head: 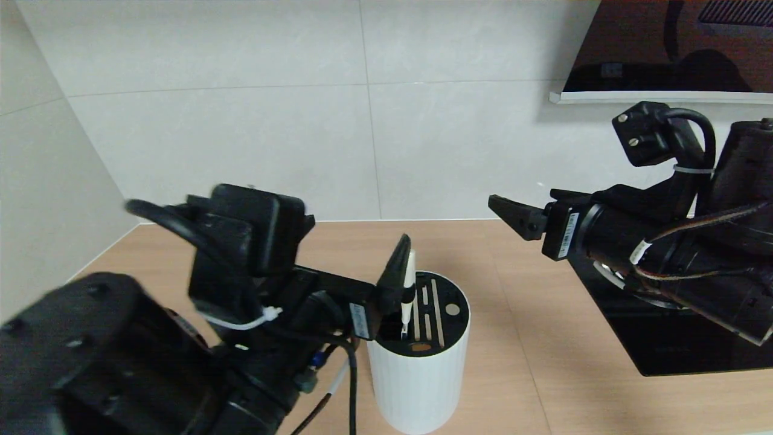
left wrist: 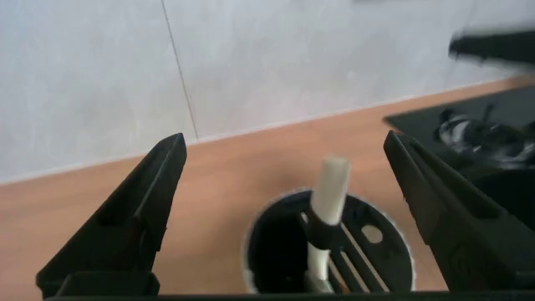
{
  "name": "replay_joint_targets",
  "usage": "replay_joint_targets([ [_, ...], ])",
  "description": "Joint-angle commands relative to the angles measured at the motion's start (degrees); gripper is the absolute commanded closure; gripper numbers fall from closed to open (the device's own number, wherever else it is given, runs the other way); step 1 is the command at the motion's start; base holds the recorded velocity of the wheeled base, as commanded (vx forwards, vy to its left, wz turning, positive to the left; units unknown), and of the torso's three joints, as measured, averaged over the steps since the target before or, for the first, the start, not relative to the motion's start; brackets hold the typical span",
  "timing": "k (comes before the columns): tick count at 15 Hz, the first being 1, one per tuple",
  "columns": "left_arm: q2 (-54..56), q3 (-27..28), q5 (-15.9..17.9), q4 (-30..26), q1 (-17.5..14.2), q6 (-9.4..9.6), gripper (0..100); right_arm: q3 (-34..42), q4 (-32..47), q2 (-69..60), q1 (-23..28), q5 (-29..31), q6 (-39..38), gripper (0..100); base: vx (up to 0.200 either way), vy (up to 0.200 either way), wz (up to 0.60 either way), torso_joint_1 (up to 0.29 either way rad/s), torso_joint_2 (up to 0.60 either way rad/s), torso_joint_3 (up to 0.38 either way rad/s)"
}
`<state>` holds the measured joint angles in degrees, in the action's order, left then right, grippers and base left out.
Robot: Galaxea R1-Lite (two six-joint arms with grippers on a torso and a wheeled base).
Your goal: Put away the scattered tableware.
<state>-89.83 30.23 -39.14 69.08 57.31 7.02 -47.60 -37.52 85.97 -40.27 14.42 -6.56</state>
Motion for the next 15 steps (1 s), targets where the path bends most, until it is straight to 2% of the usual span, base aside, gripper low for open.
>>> replay_joint_targets([
  [1, 13.89, -0.79, 2.32, -6.24, -3.26, 0.36, 0, 1.37, -0.09, -4.49, 3.79, -0.01, 1.90, 0, 0.000, 0.000, 0.00, 0.000, 0.00, 0.000],
  [3, 20.49, -0.97, 3.20, -9.93, -10.64, -0.08, 0, 2.96, -0.09, -10.56, 8.80, -0.01, 1.99, 0, 0.000, 0.000, 0.00, 0.000, 0.00, 0.000],
  [5, 25.58, -1.32, 3.28, -11.96, -14.42, -0.08, 0, 5.94, -0.09, -15.48, 12.93, -0.01, 1.81, 0, 0.000, 0.000, 0.00, 0.000, 0.00, 0.000],
  [6, 29.72, -1.49, 3.28, -13.63, -16.70, -0.08, 0, 9.81, -0.09, -19.87, 16.10, -0.01, 1.64, 0, 0.000, 0.000, 0.00, 0.000, 0.00, 0.000],
  [7, 35.52, -2.72, 3.28, -17.14, -21.18, -0.08, 0, 14.56, -0.01, -27.52, 18.47, -0.97, 1.81, 0, 0.000, 0.000, 0.00, 0.000, 0.00, 0.000],
  [9, 45.10, -4.48, 3.28, -25.84, -26.63, 0.01, 0, 17.63, 1.84, -37.98, 19.44, -2.56, 2.08, 0, 0.000, 0.000, 0.00, 0.000, 0.00, 0.000],
  [11, 56.87, -4.04, 4.08, -39.73, -33.05, 0.36, 0, 18.16, 10.45, -48.26, 22.95, -2.56, 3.75, 0, 0.000, 0.000, 0.00, 0.000, 0.00, 0.000],
  [13, 66.45, -3.34, 8.91, -51.42, -37.18, 0.45, 0, 17.90, 19.59, -56.35, 28.84, -2.64, 4.10, 0, 0.000, 0.000, 0.00, 0.000, 0.00, 0.000],
  [15, 74.01, -3.16, 12.25, -61.09, -42.19, 0.45, 0, 19.74, 28.73, -66.46, 33.59, -2.82, 7.35, 0, 0.000, 0.000, 0.00, 0.000, 0.00, 0.000],
])
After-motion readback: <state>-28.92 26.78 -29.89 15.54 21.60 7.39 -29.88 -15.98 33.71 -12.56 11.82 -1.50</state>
